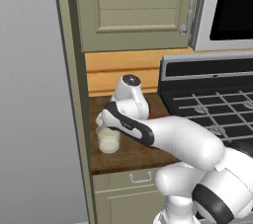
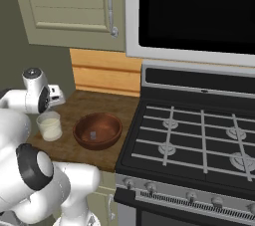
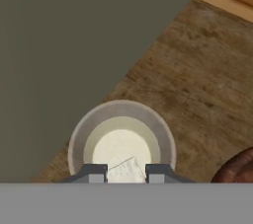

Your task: Grab a lemon wedge from the fridge and one ice cube from the ice bowl, and put them in the glass of lemonade.

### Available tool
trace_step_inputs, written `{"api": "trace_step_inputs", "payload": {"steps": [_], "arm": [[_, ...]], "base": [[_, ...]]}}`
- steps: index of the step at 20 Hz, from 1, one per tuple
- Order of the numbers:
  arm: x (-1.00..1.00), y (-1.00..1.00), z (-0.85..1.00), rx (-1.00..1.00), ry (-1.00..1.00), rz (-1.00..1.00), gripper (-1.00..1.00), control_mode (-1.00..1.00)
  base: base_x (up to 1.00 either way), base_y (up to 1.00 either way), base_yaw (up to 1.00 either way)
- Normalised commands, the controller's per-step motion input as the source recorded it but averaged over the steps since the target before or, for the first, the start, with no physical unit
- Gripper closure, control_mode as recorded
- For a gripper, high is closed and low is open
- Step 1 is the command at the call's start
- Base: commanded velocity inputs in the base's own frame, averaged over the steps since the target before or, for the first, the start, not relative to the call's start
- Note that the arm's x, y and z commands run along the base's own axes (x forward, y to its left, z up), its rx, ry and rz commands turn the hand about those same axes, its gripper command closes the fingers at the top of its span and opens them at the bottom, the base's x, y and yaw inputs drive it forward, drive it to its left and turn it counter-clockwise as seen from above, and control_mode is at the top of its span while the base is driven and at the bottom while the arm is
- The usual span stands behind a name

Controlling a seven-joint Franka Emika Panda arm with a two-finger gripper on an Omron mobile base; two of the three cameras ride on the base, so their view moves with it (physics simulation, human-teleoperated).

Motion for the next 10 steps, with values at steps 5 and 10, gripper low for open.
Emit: {"api": "trace_step_inputs", "payload": {"steps": [5,10], "arm": [[-0.05,0.1,-0.51,0.0,0.0,0.0,1.0,-1.0],[0.02,0.0,-0.08,0.0,0.0,0.0,1.0,-1.0]], "base": [[0.0,0.0,0.0],[0.0,0.0,0.0]]}}
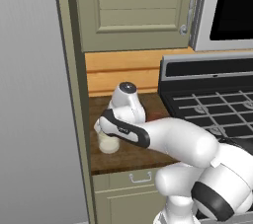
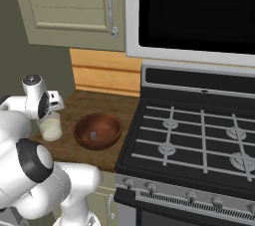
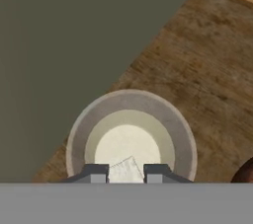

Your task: Grab a lemon wedge from the fridge and one ice cube from the ice bowl, and put them in the glass of lemonade.

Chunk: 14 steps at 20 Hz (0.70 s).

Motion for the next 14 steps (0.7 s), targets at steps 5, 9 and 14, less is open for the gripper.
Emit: {"api": "trace_step_inputs", "payload": {"steps": [5,9,14], "arm": [[0.2,0.0,0.01,0.0,0.01,0.0,1.0,-1.0],[0.07,0.0,0.0,0.0,0.0,0.0,1.0,-1.0],[0.0,0.01,0.0,0.0,0.0,0.0,-1.0,-1.0]], "base": [[0.0,0.0,0.0],[0.0,0.0,0.0],[0.0,0.0,0.0]]}}
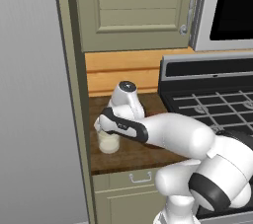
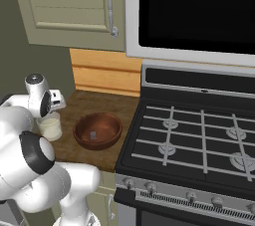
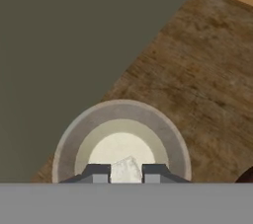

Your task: Grab a lemon wedge from the fridge and one ice cube from the ice bowl, and put them in the glass of lemonade.

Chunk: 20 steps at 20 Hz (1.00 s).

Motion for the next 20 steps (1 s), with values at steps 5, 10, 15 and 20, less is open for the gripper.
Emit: {"api": "trace_step_inputs", "payload": {"steps": [5,10,15,20], "arm": [[0.0,0.0,0.0,0.0,0.0,0.0,-1.0,-1.0],[0.0,0.0,0.0,0.0,0.0,0.0,-1.0,-1.0],[-0.15,-0.07,0.05,0.03,-0.06,0.0,-1.0,-1.0],[-0.27,-0.35,0.01,0.06,-0.05,0.0,-1.0,-1.0]], "base": [[0.0,0.0,0.0],[0.0,0.0,0.0],[0.0,0.0,0.0],[0.0,0.0,0.0]]}}
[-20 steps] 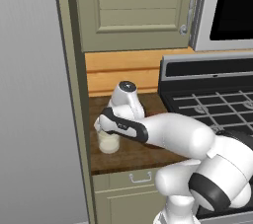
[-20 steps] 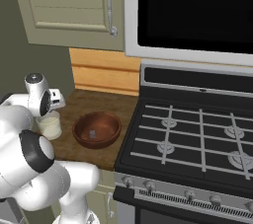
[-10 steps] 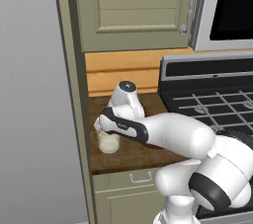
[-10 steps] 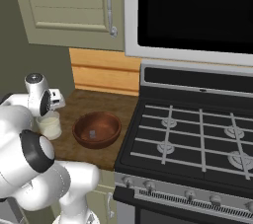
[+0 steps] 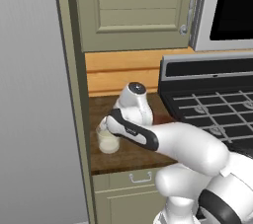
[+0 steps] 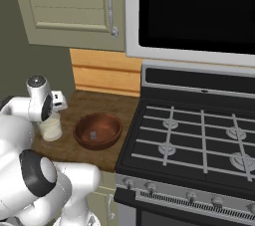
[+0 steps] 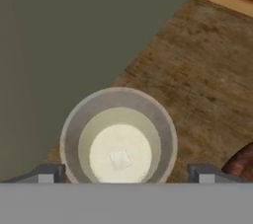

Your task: Grab a lemon wedge from the fridge and one ice cube from the ice bowl, and put them in the glass of lemonade.

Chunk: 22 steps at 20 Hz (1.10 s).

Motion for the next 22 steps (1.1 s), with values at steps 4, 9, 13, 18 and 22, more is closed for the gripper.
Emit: {"api": "trace_step_inputs", "payload": {"steps": [4,9,13,18,22], "arm": [[-0.06,-0.54,0.0,0.02,0.0,0.0,-1.0,-1.0],[-0.08,-0.45,0.0,0.01,0.0,0.0,-1.0,-1.0],[-0.28,-0.38,0.0,0.04,0.0,0.0,-1.0,-1.0],[-0.38,-0.49,0.02,0.03,-0.05,-0.11,-1.0,-1.0],[-0.58,-0.66,0.53,-0.03,0.02,-0.29,-1.0,-1.0]], "base": [[0.0,0.0,0.0],[0.0,0.0,0.0],[0.0,0.0,0.0],[0.0,0.0,0.0],[0.0,0.0,0.0]]}}
